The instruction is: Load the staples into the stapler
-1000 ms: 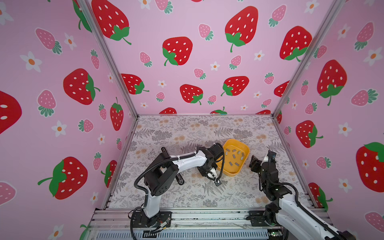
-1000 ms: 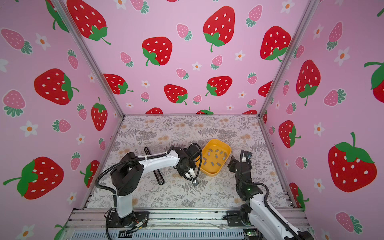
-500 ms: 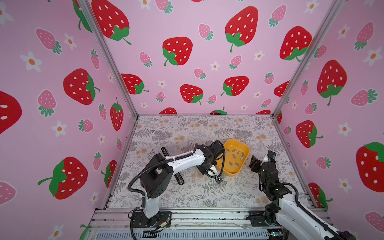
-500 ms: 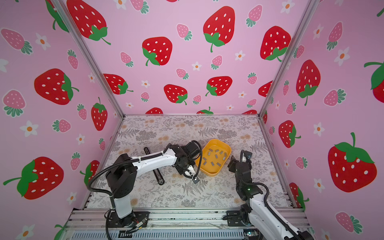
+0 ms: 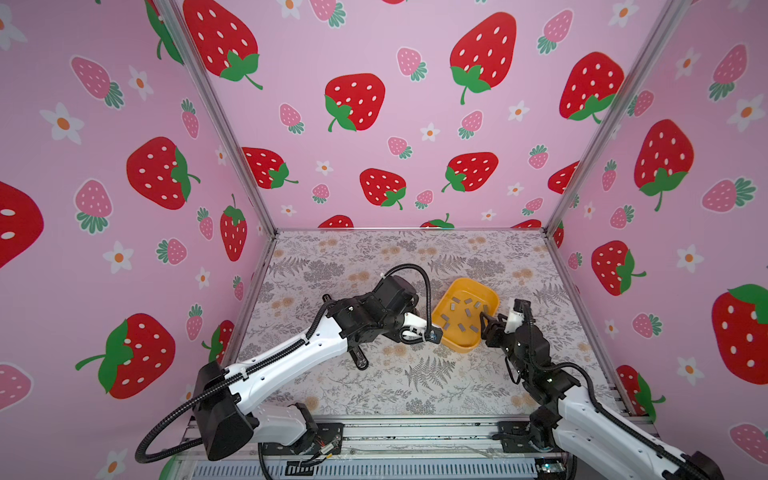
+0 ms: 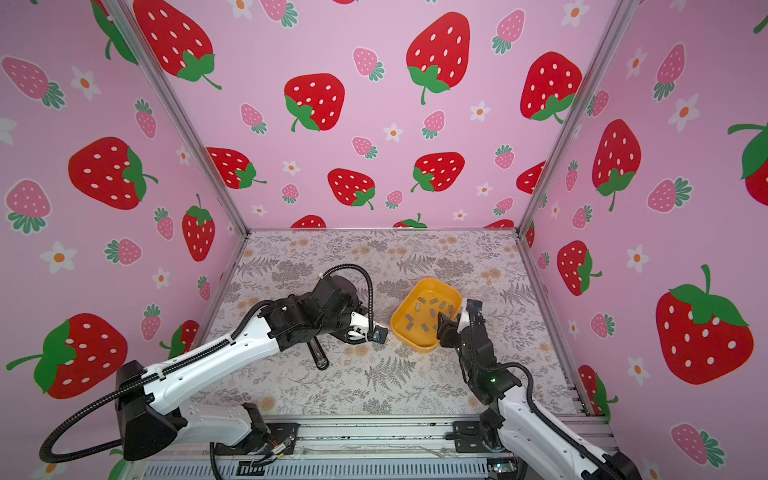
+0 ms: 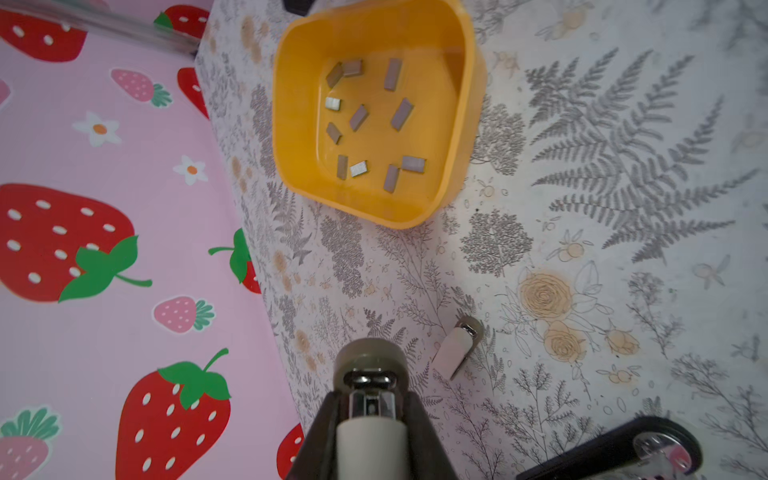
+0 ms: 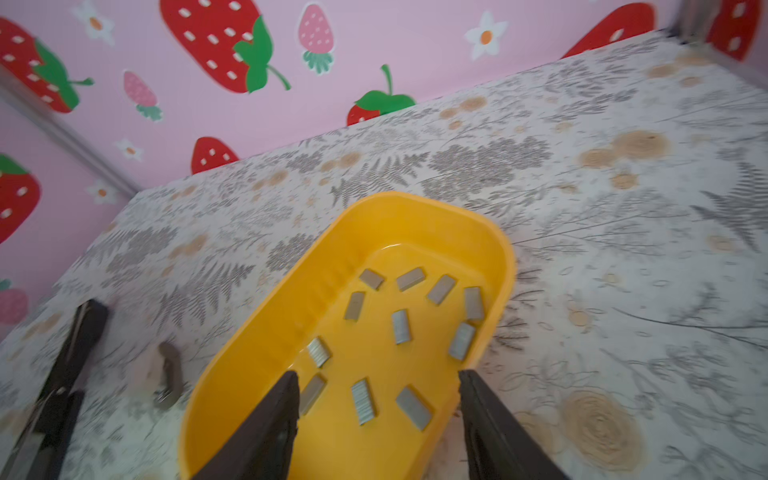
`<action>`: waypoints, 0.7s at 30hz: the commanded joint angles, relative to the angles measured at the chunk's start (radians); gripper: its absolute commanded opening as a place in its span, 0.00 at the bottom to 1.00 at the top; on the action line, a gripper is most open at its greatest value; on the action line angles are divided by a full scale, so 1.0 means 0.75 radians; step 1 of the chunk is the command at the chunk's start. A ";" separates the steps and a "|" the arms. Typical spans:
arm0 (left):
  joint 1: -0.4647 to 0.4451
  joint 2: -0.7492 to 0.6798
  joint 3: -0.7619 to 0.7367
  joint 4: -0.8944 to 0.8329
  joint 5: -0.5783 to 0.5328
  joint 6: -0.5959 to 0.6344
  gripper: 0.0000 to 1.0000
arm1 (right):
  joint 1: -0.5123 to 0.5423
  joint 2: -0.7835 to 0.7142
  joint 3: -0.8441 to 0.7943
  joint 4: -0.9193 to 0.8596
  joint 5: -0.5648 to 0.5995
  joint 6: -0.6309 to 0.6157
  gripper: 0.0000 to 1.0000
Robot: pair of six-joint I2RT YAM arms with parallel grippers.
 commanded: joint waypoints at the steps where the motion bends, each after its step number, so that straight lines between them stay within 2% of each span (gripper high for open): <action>1: 0.020 -0.056 -0.088 0.249 -0.089 -0.180 0.00 | 0.220 0.092 0.108 0.067 0.063 0.055 0.64; 7: 0.023 -0.014 -0.061 0.254 -0.079 -0.263 0.00 | 0.349 0.111 0.058 0.252 -0.031 0.183 0.62; 17: 0.047 -0.006 -0.076 0.285 0.037 -0.301 0.00 | 0.387 -0.036 0.039 0.194 -0.056 0.199 0.61; 21: 0.045 -0.017 -0.087 0.270 0.124 -0.281 0.00 | 0.387 -0.054 0.059 0.206 -0.169 0.179 0.57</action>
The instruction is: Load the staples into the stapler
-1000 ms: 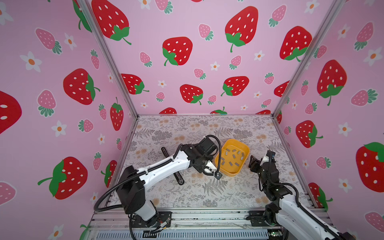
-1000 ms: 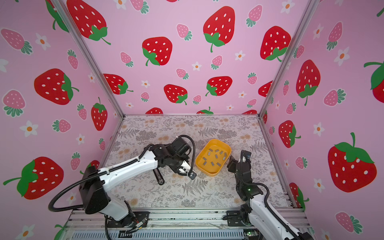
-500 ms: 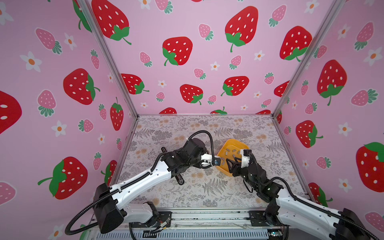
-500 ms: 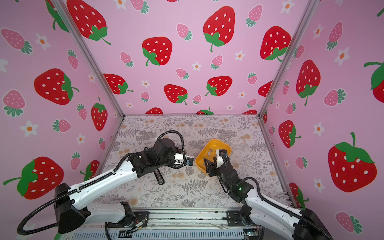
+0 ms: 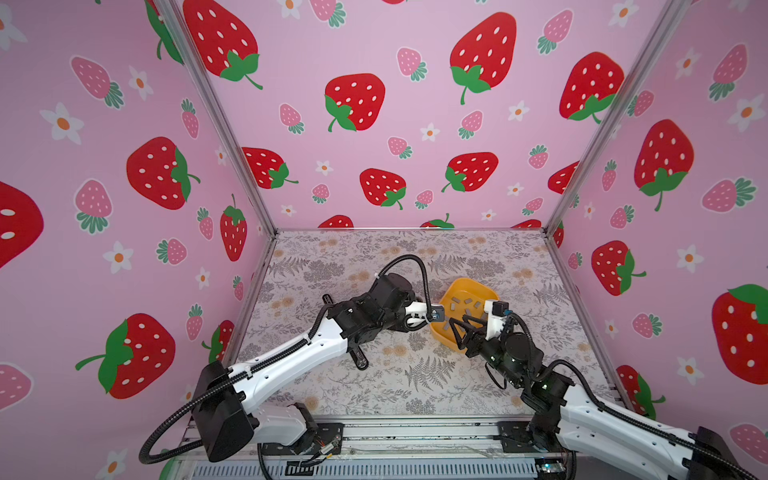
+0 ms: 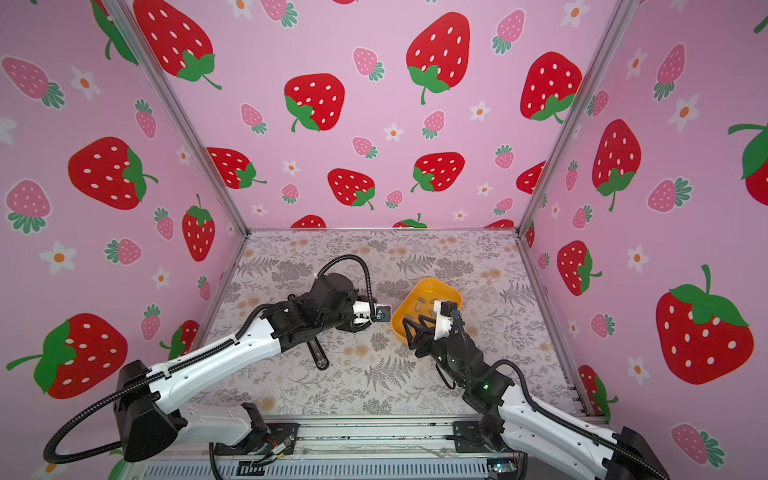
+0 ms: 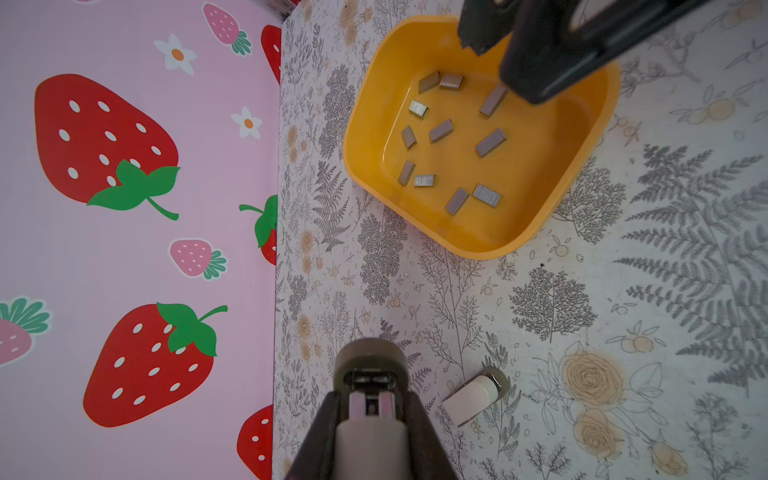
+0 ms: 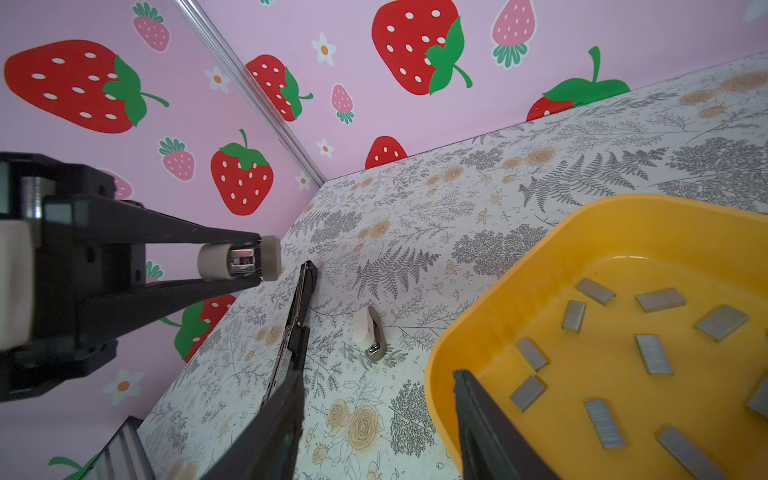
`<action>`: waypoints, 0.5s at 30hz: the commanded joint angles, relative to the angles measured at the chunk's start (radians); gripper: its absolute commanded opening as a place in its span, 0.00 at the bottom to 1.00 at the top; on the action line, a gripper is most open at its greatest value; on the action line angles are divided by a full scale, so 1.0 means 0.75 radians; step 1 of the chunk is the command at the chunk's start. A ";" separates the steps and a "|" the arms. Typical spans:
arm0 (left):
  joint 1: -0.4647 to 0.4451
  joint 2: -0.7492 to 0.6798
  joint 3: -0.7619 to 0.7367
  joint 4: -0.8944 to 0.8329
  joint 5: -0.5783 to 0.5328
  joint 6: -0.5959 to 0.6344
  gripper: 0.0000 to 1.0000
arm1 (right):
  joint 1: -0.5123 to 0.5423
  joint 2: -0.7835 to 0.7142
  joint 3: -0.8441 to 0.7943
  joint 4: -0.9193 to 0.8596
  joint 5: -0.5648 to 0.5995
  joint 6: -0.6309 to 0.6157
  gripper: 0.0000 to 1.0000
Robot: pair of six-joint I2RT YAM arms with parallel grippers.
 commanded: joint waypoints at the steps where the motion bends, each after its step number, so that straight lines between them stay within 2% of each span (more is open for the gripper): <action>1: 0.002 -0.018 0.009 0.017 0.105 -0.006 0.00 | 0.008 -0.011 0.014 0.031 -0.113 0.010 0.56; 5: 0.002 -0.007 0.018 -0.023 0.157 0.020 0.00 | 0.018 -0.007 0.028 0.073 -0.223 0.017 0.54; 11: -0.012 -0.011 0.017 -0.065 0.218 0.059 0.00 | 0.039 0.073 0.061 0.103 -0.277 0.015 0.52; 15: -0.048 -0.009 -0.009 -0.091 0.274 0.128 0.00 | 0.062 0.150 0.097 0.123 -0.302 0.009 0.48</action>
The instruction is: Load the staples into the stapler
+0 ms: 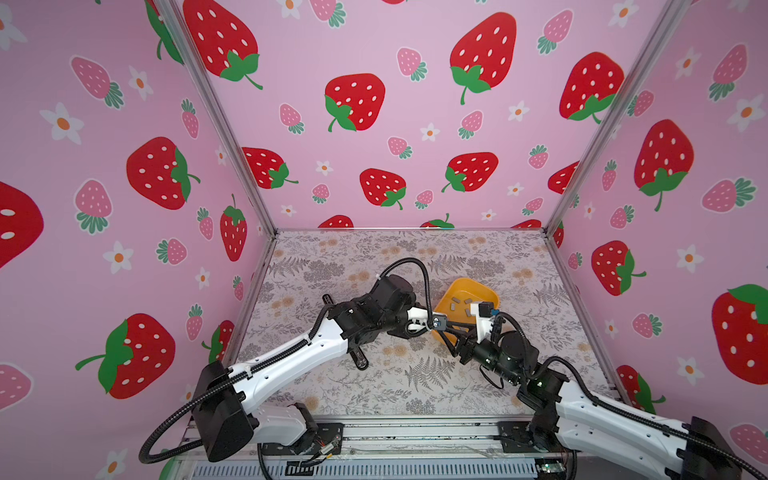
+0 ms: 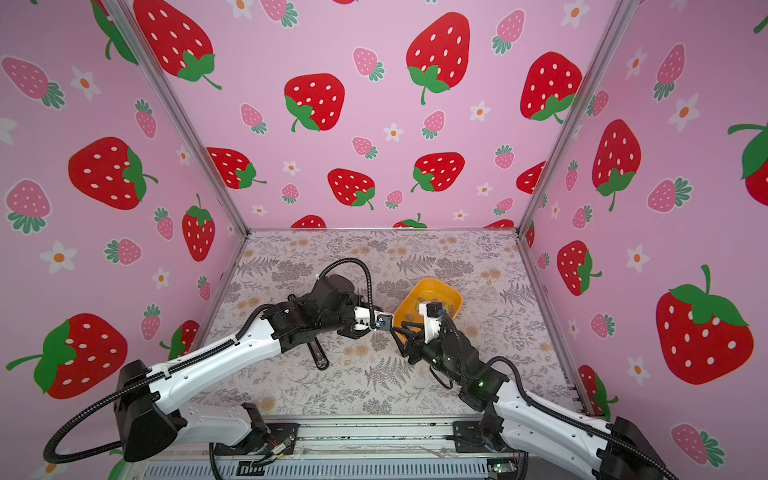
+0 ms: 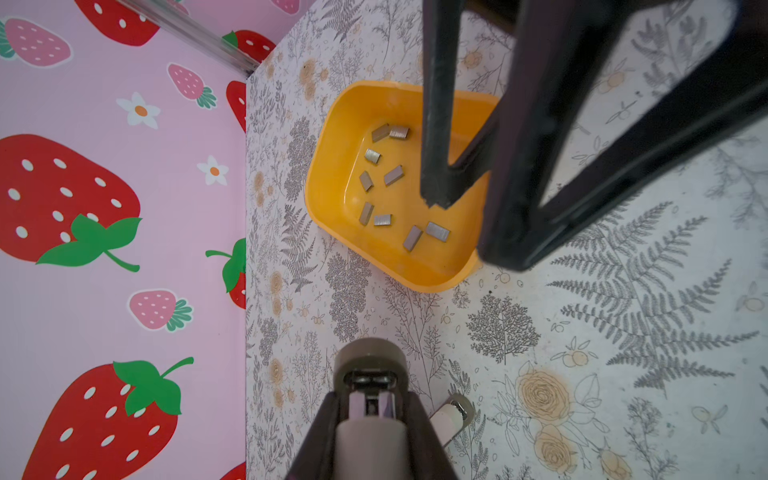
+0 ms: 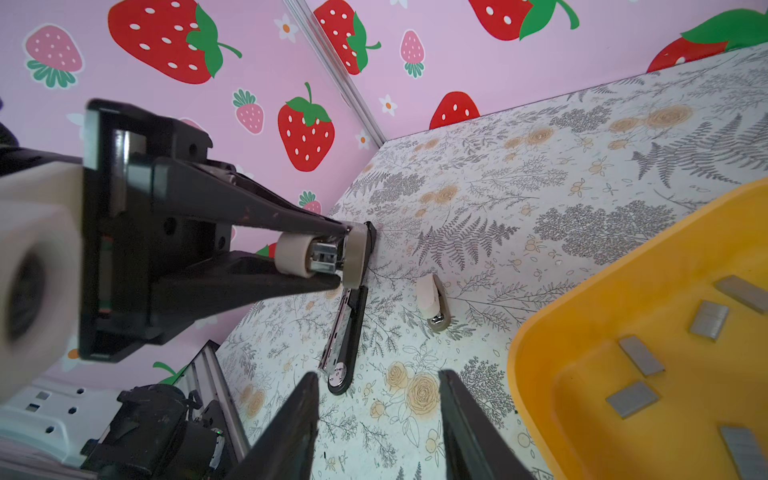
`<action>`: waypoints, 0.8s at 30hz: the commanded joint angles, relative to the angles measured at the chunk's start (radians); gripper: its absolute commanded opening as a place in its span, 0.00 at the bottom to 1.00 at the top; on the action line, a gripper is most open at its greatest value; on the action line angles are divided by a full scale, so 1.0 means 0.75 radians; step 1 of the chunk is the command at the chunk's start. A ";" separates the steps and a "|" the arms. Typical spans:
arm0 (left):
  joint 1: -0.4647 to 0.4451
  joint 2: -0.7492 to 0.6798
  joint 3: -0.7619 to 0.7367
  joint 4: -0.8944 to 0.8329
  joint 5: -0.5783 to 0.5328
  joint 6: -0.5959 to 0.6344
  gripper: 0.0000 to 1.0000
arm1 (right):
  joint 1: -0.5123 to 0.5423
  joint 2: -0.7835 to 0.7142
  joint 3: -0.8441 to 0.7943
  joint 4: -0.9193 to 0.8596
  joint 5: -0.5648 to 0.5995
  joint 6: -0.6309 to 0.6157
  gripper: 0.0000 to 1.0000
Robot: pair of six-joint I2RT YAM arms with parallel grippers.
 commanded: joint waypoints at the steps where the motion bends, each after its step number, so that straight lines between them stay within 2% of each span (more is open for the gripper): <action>1: -0.030 -0.008 -0.010 -0.054 0.096 0.082 0.00 | 0.022 0.039 0.058 0.057 -0.037 0.003 0.47; 11: -0.062 -0.036 -0.035 -0.067 0.119 0.130 0.00 | 0.028 0.060 0.067 0.057 -0.007 0.000 0.46; 24: -0.086 -0.061 -0.028 -0.076 0.131 0.125 0.00 | 0.028 0.207 0.120 0.079 -0.003 -0.014 0.42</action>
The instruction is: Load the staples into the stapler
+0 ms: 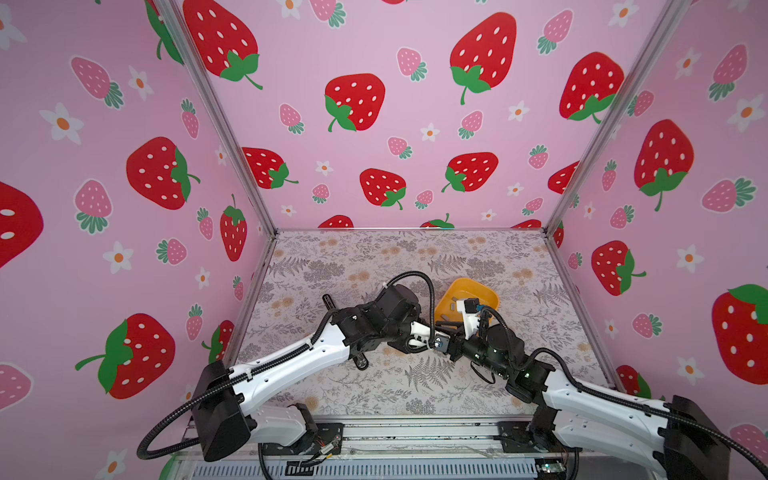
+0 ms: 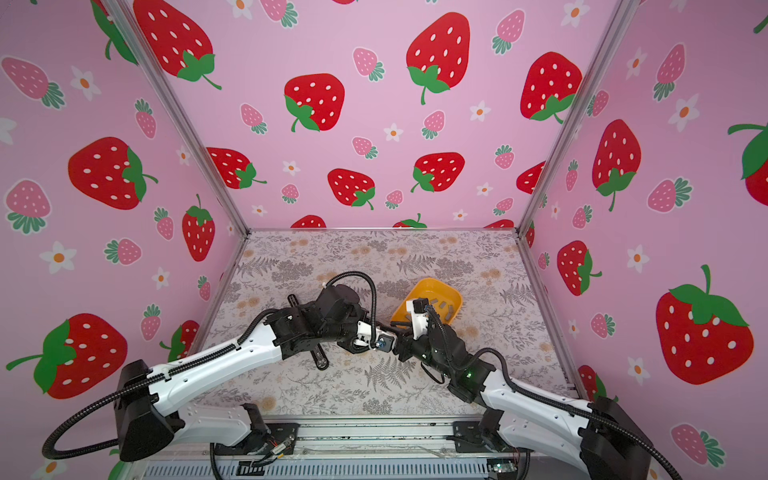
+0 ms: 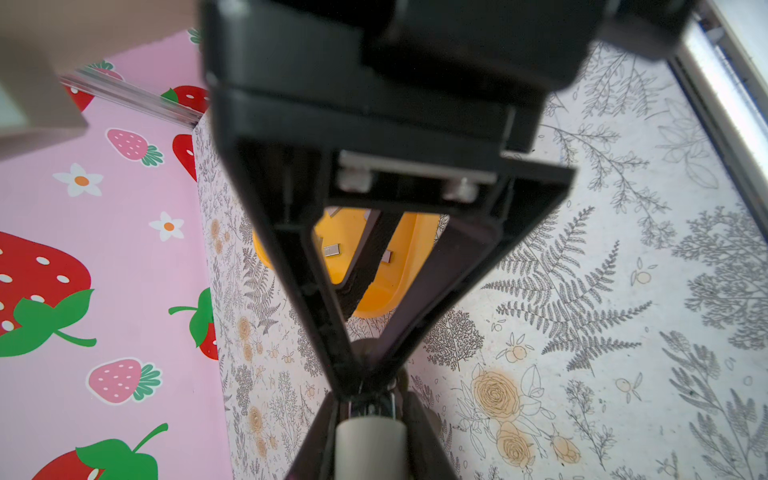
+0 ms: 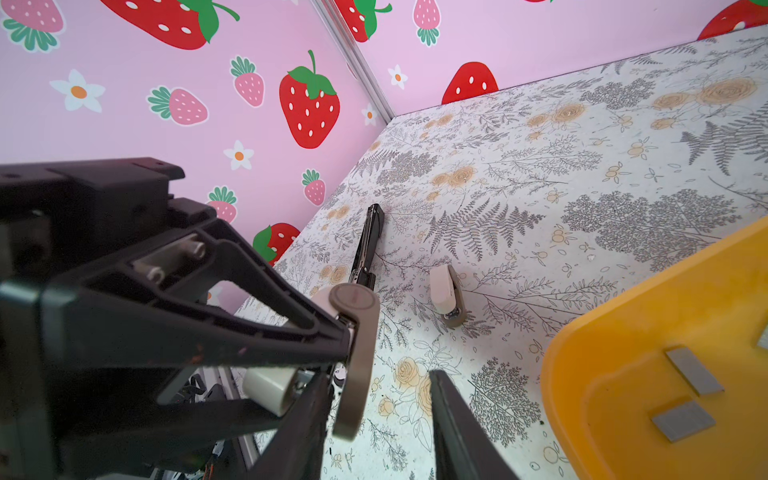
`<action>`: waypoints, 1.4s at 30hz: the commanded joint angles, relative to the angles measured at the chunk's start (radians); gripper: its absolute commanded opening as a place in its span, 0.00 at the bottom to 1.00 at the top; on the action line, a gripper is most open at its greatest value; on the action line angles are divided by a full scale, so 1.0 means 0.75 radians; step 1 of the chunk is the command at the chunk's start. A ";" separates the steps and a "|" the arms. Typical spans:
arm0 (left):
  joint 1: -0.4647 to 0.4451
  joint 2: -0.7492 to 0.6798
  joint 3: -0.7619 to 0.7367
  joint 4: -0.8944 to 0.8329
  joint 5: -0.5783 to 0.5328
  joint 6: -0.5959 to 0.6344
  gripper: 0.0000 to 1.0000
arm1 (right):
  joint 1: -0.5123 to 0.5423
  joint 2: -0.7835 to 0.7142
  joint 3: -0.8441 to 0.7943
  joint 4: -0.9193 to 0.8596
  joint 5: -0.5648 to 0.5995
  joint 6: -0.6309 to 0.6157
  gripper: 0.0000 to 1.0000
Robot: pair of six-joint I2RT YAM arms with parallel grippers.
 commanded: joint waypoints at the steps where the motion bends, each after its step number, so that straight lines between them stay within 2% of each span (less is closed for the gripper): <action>1: -0.016 -0.053 0.000 0.010 0.058 0.022 0.00 | 0.009 0.023 0.041 0.031 0.020 -0.008 0.42; 20: -0.014 -0.082 -0.017 0.023 0.069 0.031 0.00 | 0.009 0.144 0.038 0.075 0.069 -0.002 0.39; 23: -0.015 -0.086 -0.015 0.020 0.088 0.029 0.00 | 0.010 0.152 0.034 0.079 0.075 0.000 0.35; 28: -0.015 -0.089 -0.016 0.018 0.120 0.028 0.00 | 0.008 0.158 0.031 0.089 0.065 0.007 0.22; 34: -0.016 -0.086 -0.009 0.020 0.103 0.015 0.00 | 0.009 0.161 0.020 0.105 0.069 0.020 0.15; 42: 0.000 -0.117 -0.013 0.024 0.143 0.007 0.00 | 0.009 0.215 0.021 0.091 0.147 0.050 0.06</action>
